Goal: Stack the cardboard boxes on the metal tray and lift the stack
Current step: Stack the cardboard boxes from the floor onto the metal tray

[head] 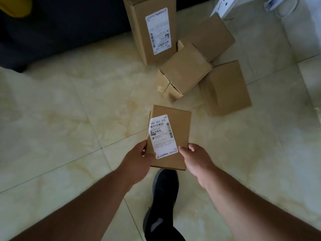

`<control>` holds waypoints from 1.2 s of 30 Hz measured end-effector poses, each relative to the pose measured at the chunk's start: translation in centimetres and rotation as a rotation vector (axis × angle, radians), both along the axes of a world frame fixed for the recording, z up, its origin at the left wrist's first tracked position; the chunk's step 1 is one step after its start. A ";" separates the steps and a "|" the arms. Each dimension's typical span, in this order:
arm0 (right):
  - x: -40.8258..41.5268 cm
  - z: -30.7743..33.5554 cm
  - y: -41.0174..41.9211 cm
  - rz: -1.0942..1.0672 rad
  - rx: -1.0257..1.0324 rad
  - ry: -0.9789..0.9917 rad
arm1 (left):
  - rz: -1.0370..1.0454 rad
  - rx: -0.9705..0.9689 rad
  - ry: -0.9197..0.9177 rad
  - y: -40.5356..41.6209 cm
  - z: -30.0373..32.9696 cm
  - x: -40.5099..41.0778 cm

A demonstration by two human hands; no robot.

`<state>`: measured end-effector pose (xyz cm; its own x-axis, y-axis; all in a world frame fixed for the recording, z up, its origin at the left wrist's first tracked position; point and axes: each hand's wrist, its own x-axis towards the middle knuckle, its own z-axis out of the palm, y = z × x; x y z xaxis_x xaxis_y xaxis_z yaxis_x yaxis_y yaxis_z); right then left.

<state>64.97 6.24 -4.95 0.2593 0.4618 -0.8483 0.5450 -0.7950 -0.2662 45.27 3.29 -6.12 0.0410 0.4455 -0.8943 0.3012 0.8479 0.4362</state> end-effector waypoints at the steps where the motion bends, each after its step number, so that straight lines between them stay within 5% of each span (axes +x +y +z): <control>1: -1.1 0.3 -0.2 0.003 0.005 0.015 | 0.011 0.005 0.005 -0.4 0.4 -1.1; 24: -32.0 13.5 -7.6 0.263 0.211 0.159 | 0.432 0.156 0.151 -12.9 17.2 -30.8; 36: -42.6 20.2 -7.2 0.403 0.316 0.209 | 0.632 0.206 0.189 -15.4 23.6 -39.7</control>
